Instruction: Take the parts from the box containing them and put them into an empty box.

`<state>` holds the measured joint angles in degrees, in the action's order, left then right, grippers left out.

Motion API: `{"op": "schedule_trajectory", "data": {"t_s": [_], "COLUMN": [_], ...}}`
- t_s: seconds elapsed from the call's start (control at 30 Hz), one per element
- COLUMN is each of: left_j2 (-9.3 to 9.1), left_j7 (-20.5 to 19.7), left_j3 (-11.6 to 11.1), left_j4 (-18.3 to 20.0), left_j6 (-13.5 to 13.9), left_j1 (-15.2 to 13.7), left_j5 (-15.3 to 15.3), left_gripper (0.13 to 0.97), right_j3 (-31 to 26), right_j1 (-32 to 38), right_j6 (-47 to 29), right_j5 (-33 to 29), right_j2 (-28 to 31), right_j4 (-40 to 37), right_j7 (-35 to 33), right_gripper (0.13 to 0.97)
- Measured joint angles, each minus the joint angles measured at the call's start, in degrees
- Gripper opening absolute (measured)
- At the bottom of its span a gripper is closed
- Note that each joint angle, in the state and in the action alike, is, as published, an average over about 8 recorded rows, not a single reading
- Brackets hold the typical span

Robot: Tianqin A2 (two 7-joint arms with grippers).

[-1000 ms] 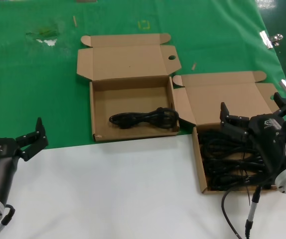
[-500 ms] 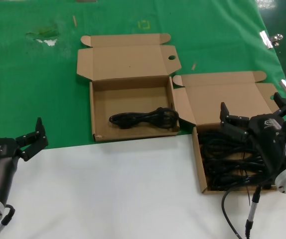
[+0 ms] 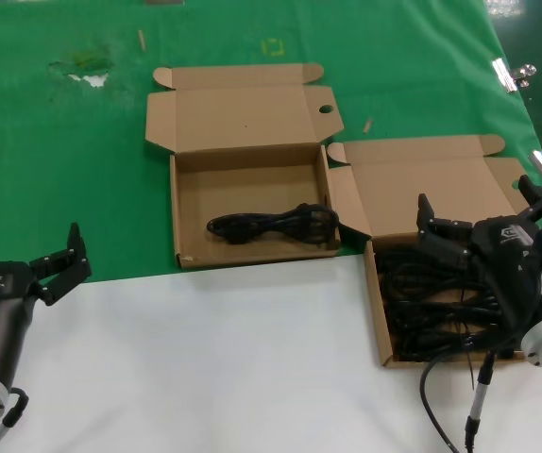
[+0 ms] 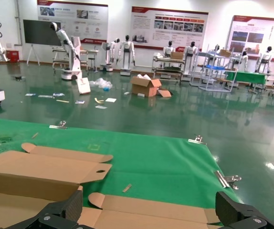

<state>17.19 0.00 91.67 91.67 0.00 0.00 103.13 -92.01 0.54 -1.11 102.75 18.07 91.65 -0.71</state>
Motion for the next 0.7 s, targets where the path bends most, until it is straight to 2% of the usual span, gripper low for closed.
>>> {"op": "schedule_trajectory", "data": {"t_s": [0.7], "left_j2": [0.00], "left_j7": [0.00], "left_j3": [0.00], "left_j4": [0.00], "left_j6": [0.00], "left_j1": [0.00], "left_j5": [0.00], "left_gripper": [0.966], "right_j3": [0.00], "right_j1": [0.00], "right_j6": [0.00], "right_j5": [0.00], "right_j2": [0.00], "right_j4": [0.00], "right_j7": [0.00], "right_gripper": [0.966]}}
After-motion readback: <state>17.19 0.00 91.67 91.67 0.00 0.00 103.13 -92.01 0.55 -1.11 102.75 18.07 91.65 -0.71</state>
